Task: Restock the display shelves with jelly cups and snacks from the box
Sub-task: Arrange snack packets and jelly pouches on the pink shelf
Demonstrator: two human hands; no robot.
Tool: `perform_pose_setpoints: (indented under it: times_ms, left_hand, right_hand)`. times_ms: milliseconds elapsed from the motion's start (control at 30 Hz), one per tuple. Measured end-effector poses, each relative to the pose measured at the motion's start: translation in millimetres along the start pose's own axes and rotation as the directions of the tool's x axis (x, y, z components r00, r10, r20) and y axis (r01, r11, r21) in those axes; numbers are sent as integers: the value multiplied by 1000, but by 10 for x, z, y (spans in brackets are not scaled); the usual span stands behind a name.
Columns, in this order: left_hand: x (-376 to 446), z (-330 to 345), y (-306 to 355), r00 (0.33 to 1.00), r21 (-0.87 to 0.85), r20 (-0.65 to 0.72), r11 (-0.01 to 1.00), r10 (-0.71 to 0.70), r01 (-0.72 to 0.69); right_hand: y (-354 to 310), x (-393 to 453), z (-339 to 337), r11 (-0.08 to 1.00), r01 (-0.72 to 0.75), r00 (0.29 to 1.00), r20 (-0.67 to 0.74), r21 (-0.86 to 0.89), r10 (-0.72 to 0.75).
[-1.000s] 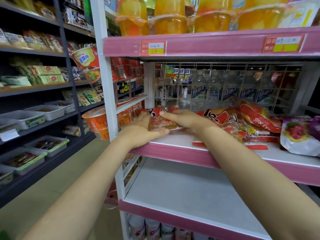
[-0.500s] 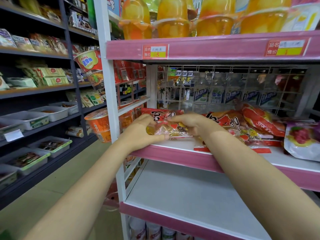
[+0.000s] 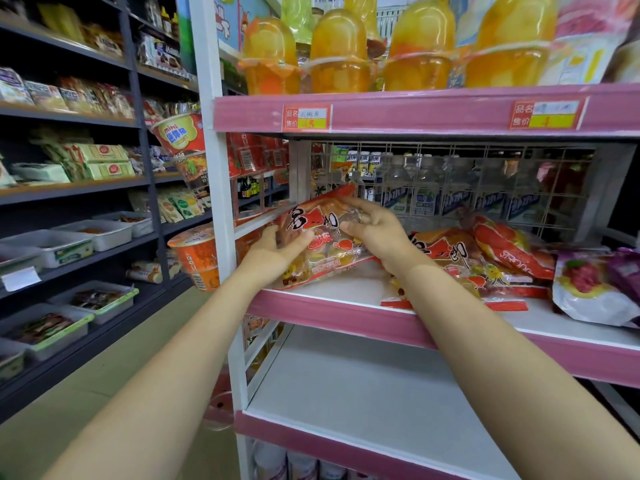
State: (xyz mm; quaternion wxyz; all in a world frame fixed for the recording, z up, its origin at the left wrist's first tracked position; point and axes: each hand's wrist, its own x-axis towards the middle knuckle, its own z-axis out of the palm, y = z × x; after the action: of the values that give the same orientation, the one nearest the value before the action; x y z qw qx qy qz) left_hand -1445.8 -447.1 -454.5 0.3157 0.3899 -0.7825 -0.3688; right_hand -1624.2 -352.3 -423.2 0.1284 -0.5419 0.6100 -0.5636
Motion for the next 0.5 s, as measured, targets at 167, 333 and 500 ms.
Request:
perform_pose_setpoints:
  times_ms: [167, 333, 500]
  left_hand:
    - [-1, 4, -24, 999, -35, 18, 999, 39, -38]
    - [-123, 84, 33, 968, -9, -73, 971, 240, -241]
    - [-129, 218, 156, 878, -158, -280, 883, 390, -442]
  right_hand:
    - [-1, -147, -110, 998, 40, 998, 47, -41, -38]
    - [-4, -301, -195, 1000, 4, 999, 43, -14, -3]
    - [-8, -364, -262, 999, 36, 996, -78, 3, -36]
